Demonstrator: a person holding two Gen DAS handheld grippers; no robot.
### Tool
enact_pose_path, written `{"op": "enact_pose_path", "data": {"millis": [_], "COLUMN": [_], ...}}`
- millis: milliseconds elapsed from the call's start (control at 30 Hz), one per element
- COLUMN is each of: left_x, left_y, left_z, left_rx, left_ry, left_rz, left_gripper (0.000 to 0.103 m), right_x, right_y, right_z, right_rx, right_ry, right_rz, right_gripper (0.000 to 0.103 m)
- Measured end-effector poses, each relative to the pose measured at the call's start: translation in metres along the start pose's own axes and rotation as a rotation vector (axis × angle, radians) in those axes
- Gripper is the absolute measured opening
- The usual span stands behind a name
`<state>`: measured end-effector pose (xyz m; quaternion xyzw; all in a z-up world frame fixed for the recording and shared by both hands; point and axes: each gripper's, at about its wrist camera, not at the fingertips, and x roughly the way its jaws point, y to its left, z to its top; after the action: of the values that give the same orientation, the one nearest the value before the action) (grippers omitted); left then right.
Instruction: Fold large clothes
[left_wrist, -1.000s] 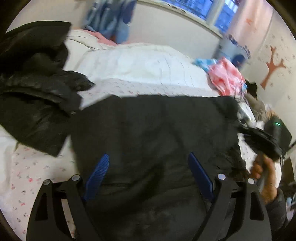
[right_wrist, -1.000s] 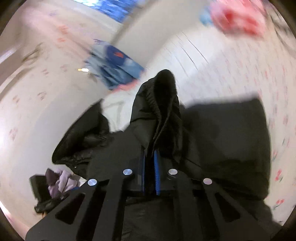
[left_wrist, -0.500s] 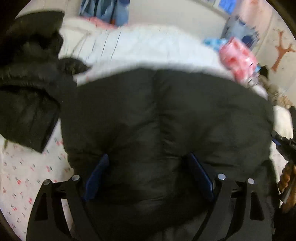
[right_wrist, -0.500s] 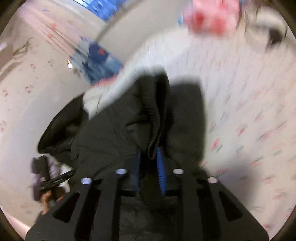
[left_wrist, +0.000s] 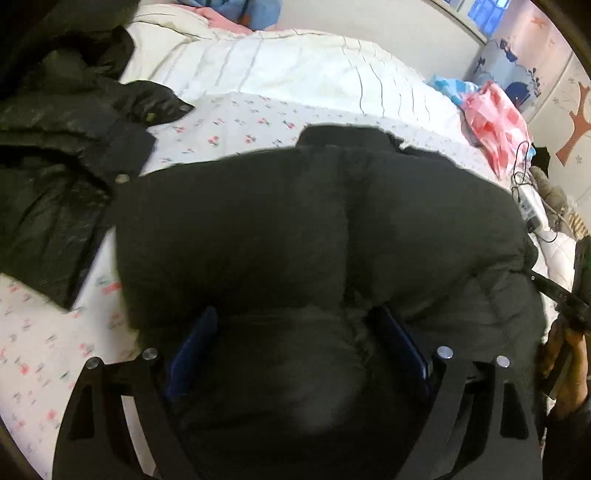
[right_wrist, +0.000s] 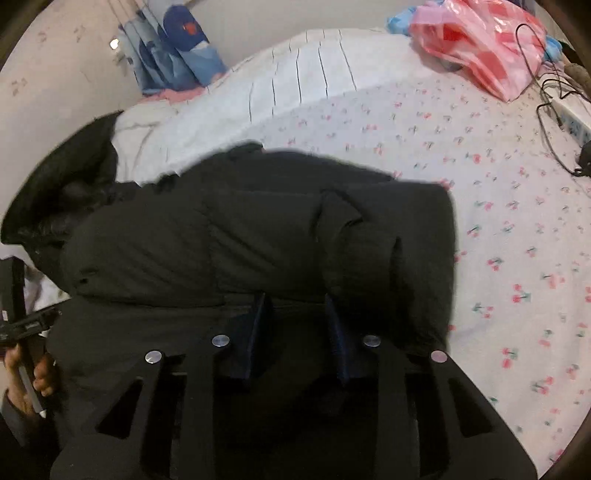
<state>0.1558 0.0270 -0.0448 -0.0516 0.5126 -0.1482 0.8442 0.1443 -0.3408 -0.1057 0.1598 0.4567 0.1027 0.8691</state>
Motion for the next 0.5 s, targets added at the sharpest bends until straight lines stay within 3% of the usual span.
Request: {"op": "enact_pose_path", "data": {"millis": [33,100,133,167,267,400,500], "left_x": [-0.019,-0.053,-0.073,-0.088,-0.111,-0.111,-0.108], "left_y": [0.003,0.014,0.025,0.039,0.082,0.130,0.120], "left_z": [-0.005,-0.021,-0.035,-0.052,-0.102,-0.183,-0.234], "left_rx": [0.004,0.021,0.020,0.009,-0.060,-0.244,-0.253], "left_ry": [-0.018,-0.039,-0.043,-0.036,0.010,0.152,0.231], "left_rz": [-0.017,-0.028,-0.028,-0.022,0.001,-0.141,-0.262], "left_gripper": [0.085,0.086,0.086,0.087,0.088,0.088,0.088], "right_x": [-0.013,-0.053,-0.075,-0.090,-0.125,-0.144,-0.157], "right_y": [-0.003,-0.010,-0.015,-0.022,-0.054,-0.104,-0.112], "right_z": [-0.001,-0.009,-0.023,-0.036,-0.081,-0.156,-0.205], "right_rx": [-0.018,-0.062,-0.084,-0.098,-0.085,0.076,0.147], "right_ry": [-0.015,-0.035,-0.030,-0.029,0.037,0.205,0.264], "right_rz": [0.020,0.055,0.085,0.098,0.134,0.246,0.338], "right_gripper": [0.036,0.060,0.078,0.085,0.088,0.088,0.088]}}
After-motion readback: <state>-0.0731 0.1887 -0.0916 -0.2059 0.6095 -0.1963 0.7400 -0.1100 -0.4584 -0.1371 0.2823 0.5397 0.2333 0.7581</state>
